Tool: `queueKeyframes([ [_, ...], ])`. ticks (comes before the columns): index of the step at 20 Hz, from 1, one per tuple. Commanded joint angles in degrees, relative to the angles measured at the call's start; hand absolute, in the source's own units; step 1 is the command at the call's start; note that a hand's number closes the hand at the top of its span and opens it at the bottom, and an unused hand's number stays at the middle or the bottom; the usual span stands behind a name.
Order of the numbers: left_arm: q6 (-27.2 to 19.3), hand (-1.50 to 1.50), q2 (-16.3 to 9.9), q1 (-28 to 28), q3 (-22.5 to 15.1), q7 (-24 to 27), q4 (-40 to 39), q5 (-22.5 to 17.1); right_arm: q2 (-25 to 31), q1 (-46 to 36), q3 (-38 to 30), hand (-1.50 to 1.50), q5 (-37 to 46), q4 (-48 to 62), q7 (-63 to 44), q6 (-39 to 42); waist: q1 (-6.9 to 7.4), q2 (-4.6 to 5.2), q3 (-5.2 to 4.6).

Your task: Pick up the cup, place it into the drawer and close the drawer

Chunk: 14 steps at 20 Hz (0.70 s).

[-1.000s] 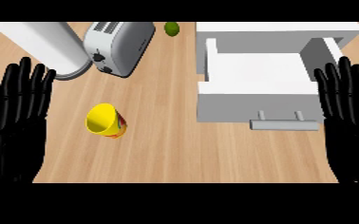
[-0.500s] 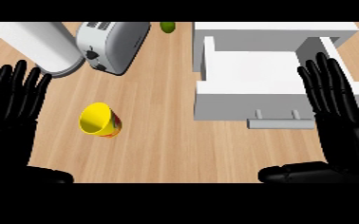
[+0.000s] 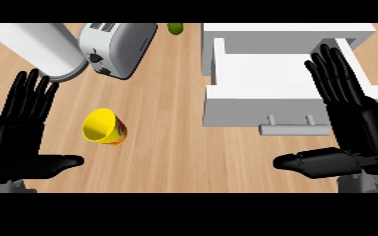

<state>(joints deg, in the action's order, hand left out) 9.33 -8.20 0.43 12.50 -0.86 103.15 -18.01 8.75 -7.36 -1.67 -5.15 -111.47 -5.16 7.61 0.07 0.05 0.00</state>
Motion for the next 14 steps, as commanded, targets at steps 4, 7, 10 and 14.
queueKeyframes([
  [4,1.7,-1.50,0.2,-2.3,1.2,8.9,-16.3,4.1,0.6,-3.2,-2.0,-1.50,-0.6,4.0,1.9,1.5,-0.16,0.03,-0.02],
  [7,2.3,-1.50,-0.8,-2.0,1.4,10.3,-18.6,5.4,0.7,-2.6,-2.4,-1.50,-0.5,1.7,0.6,1.5,-0.13,-0.05,-0.01],
  [10,2.8,-1.50,-1.1,-1.8,2.6,17.3,-27.2,8.0,0.8,-5.7,-2.8,-1.50,-0.2,4.6,0.6,1.0,-0.11,0.01,-0.02],
  [14,4.1,-1.50,-3.2,-5.8,4.6,23.3,-39.7,8.9,2.4,-4.9,-4.8,-1.50,-1.9,4.3,1.1,3.0,-0.33,0.06,-0.03],
])
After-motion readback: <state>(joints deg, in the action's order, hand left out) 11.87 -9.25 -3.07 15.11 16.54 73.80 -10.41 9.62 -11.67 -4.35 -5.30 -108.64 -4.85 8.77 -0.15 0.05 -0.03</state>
